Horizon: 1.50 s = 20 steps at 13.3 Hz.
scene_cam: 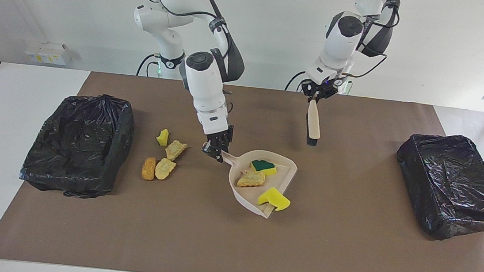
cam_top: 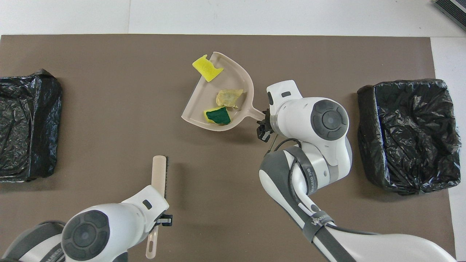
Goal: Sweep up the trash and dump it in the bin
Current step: 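Carry the loaded dustpan with the right gripper toward the far bin, then tip the dustpan over the bin with the right gripper to dump sponges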
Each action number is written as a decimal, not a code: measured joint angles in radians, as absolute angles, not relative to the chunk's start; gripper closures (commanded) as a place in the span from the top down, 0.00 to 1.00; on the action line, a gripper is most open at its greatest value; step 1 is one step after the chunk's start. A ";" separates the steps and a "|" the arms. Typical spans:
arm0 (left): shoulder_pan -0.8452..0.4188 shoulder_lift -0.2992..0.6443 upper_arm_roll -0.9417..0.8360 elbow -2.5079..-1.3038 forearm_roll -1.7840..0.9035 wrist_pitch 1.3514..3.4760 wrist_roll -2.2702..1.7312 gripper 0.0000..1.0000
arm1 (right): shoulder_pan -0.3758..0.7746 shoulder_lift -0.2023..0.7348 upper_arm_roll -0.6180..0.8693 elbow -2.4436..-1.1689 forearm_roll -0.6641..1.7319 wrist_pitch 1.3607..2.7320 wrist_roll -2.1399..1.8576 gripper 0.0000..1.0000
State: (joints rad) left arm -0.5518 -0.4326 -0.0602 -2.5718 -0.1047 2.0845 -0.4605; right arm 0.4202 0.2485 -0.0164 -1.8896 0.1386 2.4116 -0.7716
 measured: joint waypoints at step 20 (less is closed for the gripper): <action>-0.428 -0.088 -0.031 -2.281 -0.104 2.160 -0.379 1.00 | -0.266 0.188 -0.055 -1.553 -0.101 1.715 -1.510 0.00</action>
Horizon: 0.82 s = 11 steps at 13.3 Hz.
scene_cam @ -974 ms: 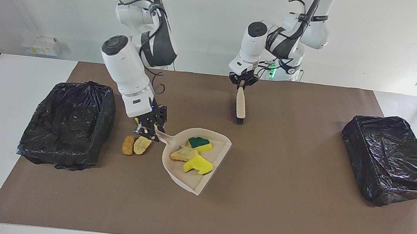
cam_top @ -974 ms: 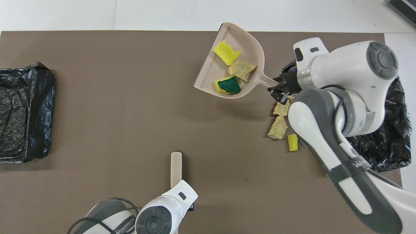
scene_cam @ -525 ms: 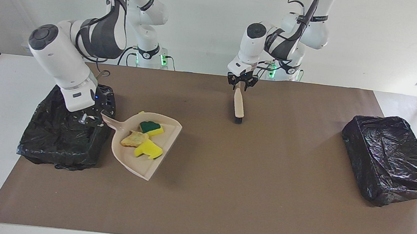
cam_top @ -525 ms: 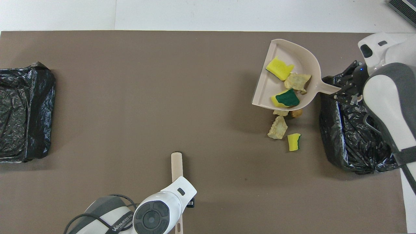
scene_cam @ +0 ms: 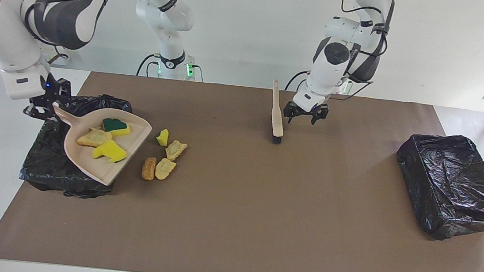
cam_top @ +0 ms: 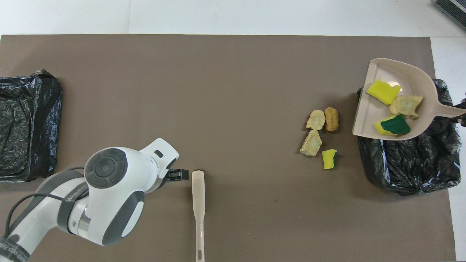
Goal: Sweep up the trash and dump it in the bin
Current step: 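Tip the dustpan over the bin with the right gripper to dump sponges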
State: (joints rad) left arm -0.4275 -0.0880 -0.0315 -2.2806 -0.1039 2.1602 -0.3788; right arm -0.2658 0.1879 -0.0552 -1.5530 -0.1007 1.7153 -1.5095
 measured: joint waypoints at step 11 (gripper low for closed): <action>-0.032 0.014 -0.029 -1.829 -0.083 1.757 0.072 1.00 | -0.307 0.106 -0.050 -1.677 -0.583 1.702 -1.627 0.00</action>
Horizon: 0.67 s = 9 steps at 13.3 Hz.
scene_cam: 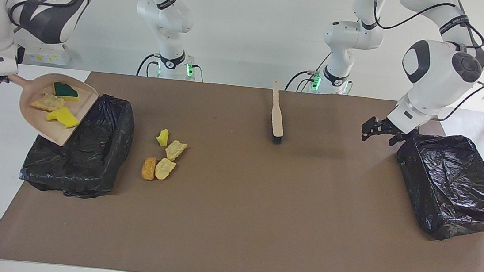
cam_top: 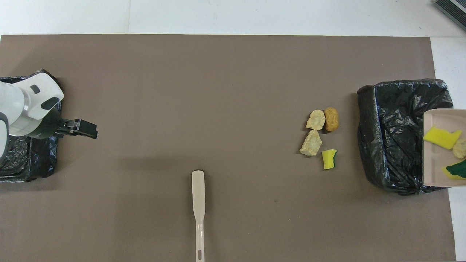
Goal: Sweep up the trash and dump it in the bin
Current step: 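Tip the dustpan over the bin with the right gripper to dump sponges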
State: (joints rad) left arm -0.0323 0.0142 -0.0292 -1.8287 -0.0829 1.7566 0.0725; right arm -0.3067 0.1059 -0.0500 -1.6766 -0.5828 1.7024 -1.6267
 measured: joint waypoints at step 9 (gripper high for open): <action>-0.010 0.016 -0.023 -1.701 -0.051 1.593 0.069 1.00 | -0.221 0.101 -0.050 -1.674 -0.805 1.639 -1.602 0.00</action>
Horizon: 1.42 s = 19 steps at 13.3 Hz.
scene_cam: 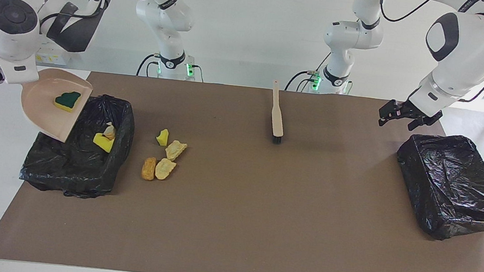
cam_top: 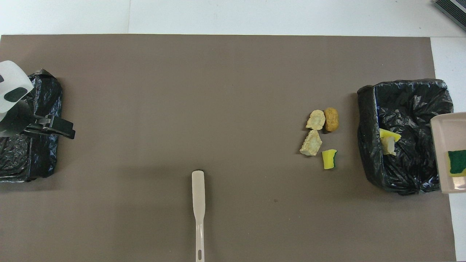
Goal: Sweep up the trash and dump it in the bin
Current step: 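Tip the dustpan over the bin with the right gripper to dump sponges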
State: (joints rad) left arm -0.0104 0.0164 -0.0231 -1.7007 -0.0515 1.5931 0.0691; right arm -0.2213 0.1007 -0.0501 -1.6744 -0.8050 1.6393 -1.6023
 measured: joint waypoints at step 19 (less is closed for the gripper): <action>-0.010 0.017 -0.022 -1.701 -0.051 1.593 0.069 1.00 | 0.002 0.123 -0.027 -1.672 -0.984 1.616 -1.515 0.00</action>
State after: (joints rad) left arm -0.0098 0.0165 -0.0223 -1.7007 -0.0514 1.5931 0.0691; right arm 0.0015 0.1227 -0.0272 -1.6725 -0.9835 1.6164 -1.5148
